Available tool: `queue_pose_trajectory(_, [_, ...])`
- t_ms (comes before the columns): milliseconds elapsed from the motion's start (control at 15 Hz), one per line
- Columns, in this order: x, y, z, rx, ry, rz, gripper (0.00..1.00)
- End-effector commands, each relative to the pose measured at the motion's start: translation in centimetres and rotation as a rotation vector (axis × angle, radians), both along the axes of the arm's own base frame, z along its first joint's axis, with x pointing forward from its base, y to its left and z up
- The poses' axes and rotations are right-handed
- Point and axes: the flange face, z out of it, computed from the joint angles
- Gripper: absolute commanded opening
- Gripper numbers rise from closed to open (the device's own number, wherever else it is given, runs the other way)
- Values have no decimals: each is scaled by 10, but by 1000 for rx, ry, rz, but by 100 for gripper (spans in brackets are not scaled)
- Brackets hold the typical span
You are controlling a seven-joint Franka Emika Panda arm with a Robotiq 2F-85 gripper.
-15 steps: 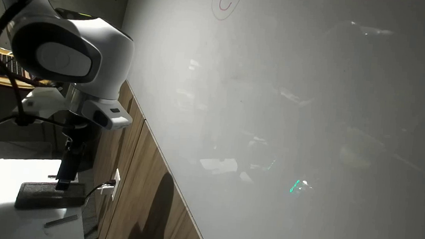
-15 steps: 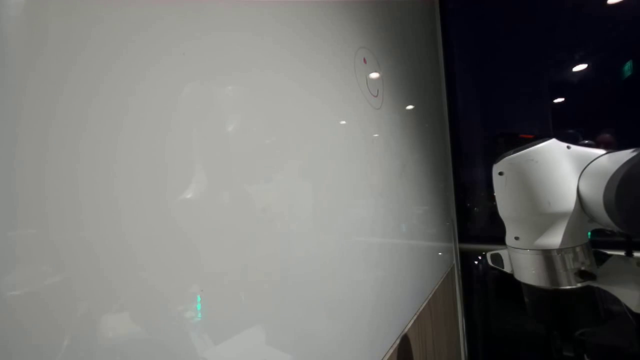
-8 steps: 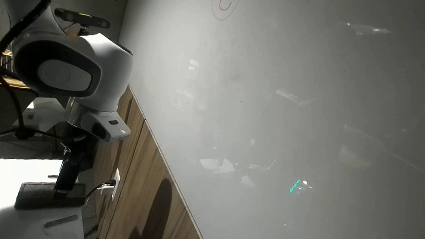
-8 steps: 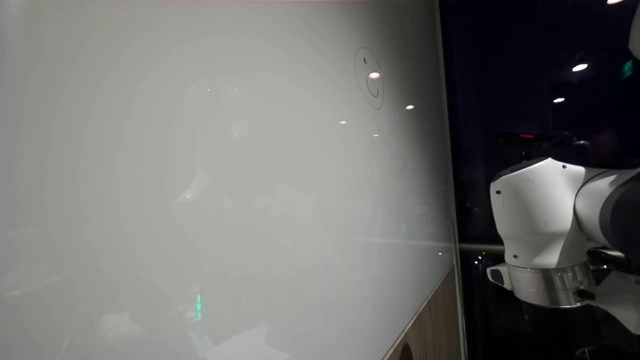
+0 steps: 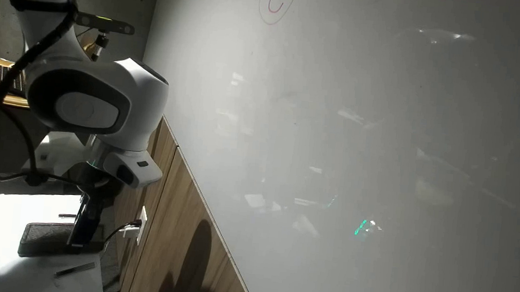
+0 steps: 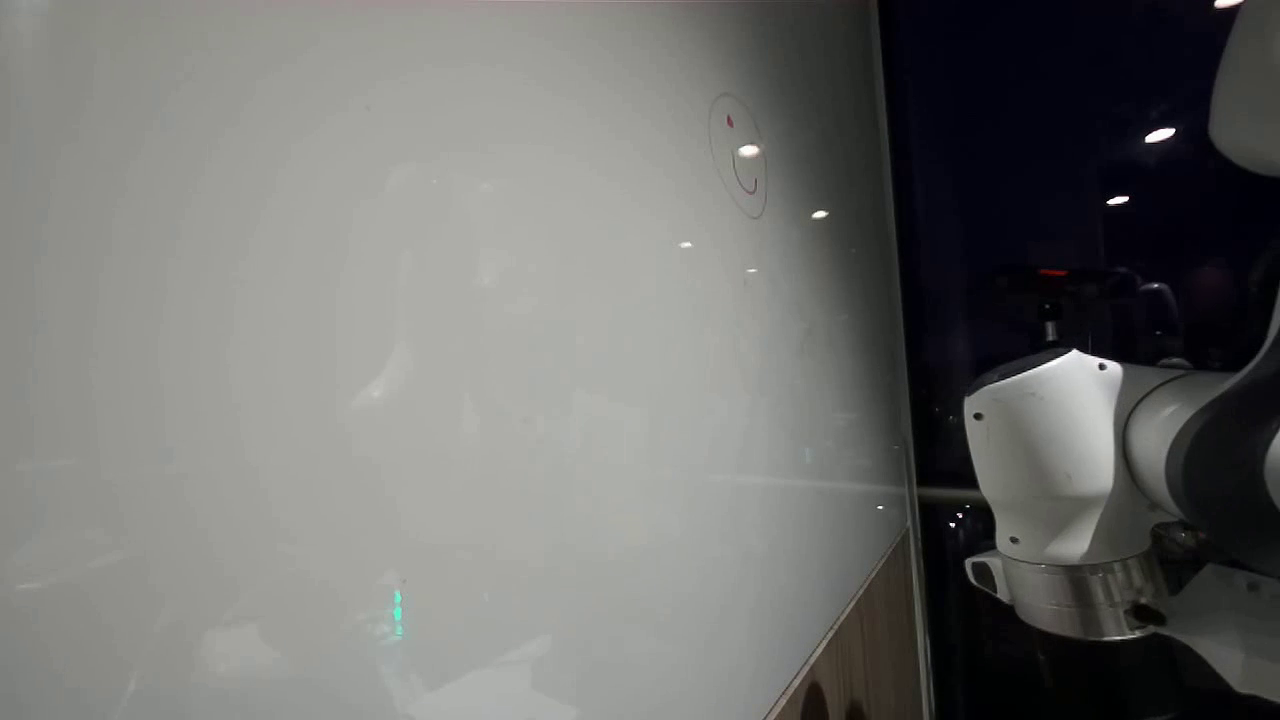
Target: Get the white board eraser from the table, use it to erase the white board and then put it back on the table
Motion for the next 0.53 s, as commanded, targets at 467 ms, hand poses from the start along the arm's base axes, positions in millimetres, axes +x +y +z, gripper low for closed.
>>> queue_pose_trajectory(467, [18, 12, 8, -5, -19, 4, 31])
